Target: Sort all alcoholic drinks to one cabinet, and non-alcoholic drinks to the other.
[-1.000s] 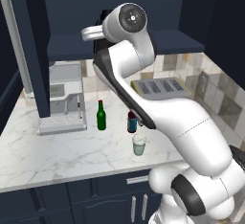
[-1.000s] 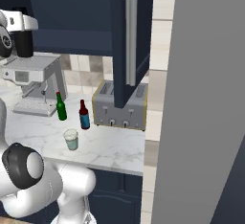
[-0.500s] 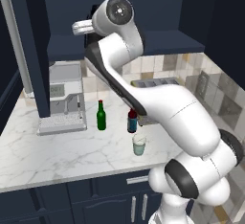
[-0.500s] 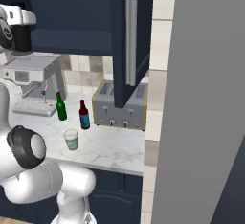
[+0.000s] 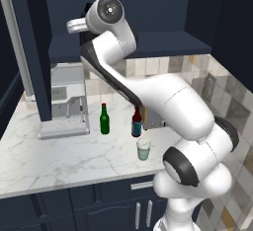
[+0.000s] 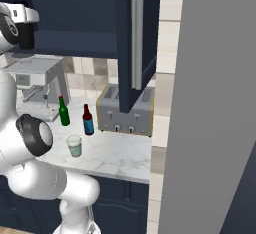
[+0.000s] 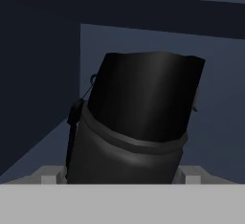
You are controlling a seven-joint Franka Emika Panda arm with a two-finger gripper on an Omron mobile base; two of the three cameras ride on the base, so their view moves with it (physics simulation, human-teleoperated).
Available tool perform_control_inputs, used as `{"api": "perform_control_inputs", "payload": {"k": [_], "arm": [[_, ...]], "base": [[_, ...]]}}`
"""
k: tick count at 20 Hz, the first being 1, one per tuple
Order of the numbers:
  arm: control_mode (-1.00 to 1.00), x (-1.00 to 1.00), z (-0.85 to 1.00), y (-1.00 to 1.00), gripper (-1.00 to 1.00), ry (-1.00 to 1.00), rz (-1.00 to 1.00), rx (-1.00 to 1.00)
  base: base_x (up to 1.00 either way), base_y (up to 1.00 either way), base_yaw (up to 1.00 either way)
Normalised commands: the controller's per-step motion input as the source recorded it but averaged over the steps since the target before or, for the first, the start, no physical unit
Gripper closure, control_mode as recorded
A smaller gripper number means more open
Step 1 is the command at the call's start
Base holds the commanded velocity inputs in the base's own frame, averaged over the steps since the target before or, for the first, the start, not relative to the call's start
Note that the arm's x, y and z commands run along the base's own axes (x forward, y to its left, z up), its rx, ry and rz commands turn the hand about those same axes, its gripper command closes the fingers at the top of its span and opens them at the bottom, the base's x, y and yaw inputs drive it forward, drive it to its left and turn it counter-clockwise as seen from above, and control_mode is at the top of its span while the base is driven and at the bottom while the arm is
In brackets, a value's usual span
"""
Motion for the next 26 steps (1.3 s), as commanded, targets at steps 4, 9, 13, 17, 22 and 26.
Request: {"api": "perform_control_inputs", "payload": {"k": [4,9,13,17,22,26], "arm": [[-1.00,0.40,0.00,0.22,1.00,-0.08,0.00,-0.03],[-1.00,0.41,0.00,0.20,1.00,-0.07,0.00,-0.04],[-1.00,0.38,0.00,0.08,1.00,-0.03,0.00,-0.04],[-1.00,0.36,0.00,0.03,1.00,0.00,0.00,-0.04],[-1.00,0.33,-0.02,0.01,1.00,0.00,0.00,-0.04],[-1.00,0.27,-0.11,0.00,1.00,0.00,0.00,-0.04]], "base": [[0.00,0.00,0.00],[0.00,0.00,0.00],[0.00,0.00,0.00],[0.00,0.00,0.00],[0.00,0.00,0.00],[0.00,0.00,0.00]]}}
